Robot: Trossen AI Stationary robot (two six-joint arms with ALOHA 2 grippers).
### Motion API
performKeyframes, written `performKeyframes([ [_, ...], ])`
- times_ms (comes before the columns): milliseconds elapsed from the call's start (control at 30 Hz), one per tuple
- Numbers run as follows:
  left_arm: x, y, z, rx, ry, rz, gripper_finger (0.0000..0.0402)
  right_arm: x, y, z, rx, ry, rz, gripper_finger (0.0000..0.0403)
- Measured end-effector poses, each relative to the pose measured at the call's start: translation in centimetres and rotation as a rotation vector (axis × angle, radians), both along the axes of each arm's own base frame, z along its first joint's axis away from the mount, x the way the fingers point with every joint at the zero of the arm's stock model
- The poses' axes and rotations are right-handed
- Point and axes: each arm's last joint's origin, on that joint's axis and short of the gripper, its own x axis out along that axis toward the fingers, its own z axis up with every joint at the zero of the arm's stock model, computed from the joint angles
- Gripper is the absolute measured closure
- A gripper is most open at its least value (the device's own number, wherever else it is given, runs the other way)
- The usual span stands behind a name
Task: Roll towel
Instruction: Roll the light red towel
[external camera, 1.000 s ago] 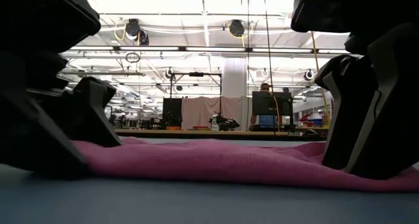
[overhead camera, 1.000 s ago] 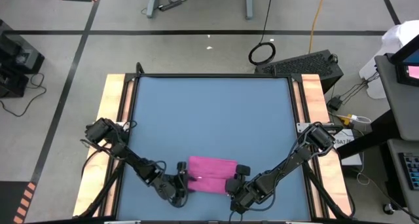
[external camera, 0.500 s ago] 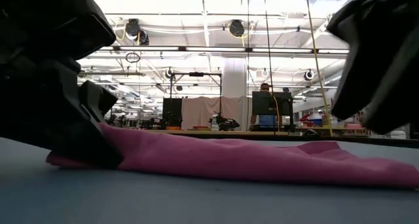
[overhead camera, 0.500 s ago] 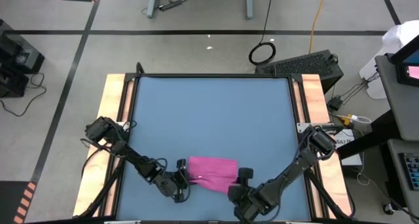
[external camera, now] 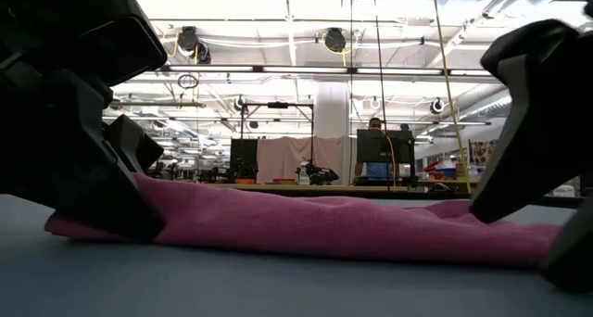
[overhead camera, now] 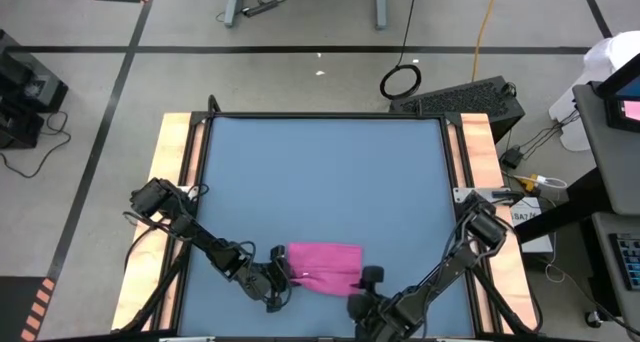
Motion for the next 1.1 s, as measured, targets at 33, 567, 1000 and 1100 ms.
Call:
performKeyframes([
  [33, 0.0, 0.0, 0.0, -0.001, 0.0, -0.001, 0.0361, 0.1, -0.1, 0.0, 0.003, 0.002, -0.004, 0.0169],
  [567, 0.0, -0.2, 0.3, 0.011, 0.0, -0.092, 0.0359, 2.7, -3.4, 1.0, 0.27, 0.207, -0.064, 0.0304],
  [1000, -0.4, -0.4, 2.1, 0.004, -0.001, -0.22, 0.0359, 4.6, -6.9, 5.2, 0.591, 0.314, -0.007, 0.039],
  [1100, -0.5, -0.3, 2.1, 0.007, 0.008, -0.217, 0.0359, 5.2, -7.9, 5.5, 0.639, 0.338, 0.022, 0.0398],
])
